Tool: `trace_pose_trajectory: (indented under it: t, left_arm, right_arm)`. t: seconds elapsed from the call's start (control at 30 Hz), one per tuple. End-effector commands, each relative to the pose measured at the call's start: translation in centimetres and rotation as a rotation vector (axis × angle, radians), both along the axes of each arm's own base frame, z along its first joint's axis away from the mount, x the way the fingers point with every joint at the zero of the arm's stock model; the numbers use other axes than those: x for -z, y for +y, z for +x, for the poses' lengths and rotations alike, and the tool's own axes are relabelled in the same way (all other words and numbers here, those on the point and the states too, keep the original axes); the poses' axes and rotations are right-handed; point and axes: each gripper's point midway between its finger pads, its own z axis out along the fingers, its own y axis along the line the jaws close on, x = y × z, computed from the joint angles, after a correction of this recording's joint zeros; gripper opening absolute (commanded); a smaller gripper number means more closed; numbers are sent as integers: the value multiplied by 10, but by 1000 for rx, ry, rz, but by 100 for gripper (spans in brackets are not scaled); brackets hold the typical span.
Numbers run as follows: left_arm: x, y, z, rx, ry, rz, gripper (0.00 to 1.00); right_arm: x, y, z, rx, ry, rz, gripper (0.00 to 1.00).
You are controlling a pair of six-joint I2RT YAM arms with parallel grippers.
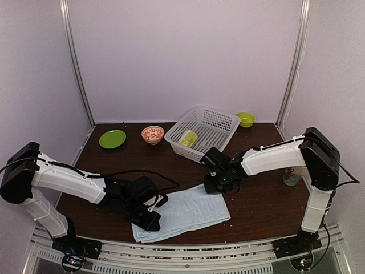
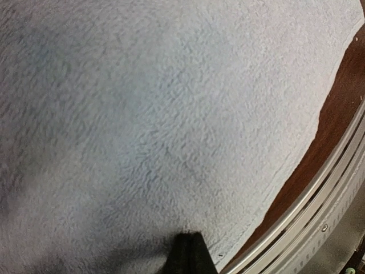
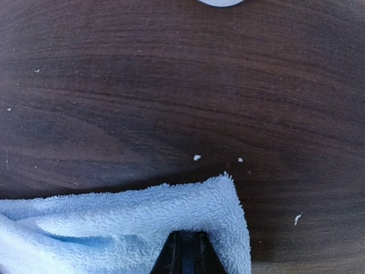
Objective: Roll the towels
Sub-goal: Smooth out the towel at the center of the board, then pick up the towel from the center of the board.
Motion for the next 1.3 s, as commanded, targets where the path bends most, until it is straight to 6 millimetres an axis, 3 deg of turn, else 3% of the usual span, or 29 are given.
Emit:
trace_pose_trajectory:
  t: [0.0, 0.1, 0.2, 0.37, 0.5, 0.6, 0.8, 1.0, 1.27]
  left_arm:
    - [34, 45, -30, 35, 81, 167, 0]
    - [32, 44, -26, 56, 62, 177, 0]
    - [24, 37, -20, 82, 30, 173, 0]
    - [-11, 11, 0, 116, -56, 133, 26]
    - [-43, -7, 14, 131, -120, 86, 34]
    - [-66, -16, 26, 107, -183, 55, 36]
    - [-86, -7, 64, -98, -271, 11, 37]
    - [-81, 15, 86, -271, -279, -19, 34]
    - [-54, 45, 83, -359, -252, 60, 30]
  right_arm:
    - [7, -41, 0, 78, 1, -111, 11]
    - [-3, -43, -1, 76, -11, -94, 17]
    - [-22, -39, -6, 52, -30, -26, 32]
    - [-69, -40, -17, 28, -85, 93, 50]
    - [-85, -47, -35, -3, -101, 177, 56]
    - [-84, -52, -51, -24, -106, 252, 58]
    - [-47, -57, -80, -34, -27, 352, 62]
    - [-21, -45, -86, -33, 40, 399, 61]
    - [1, -32, -89, -24, 117, 424, 56]
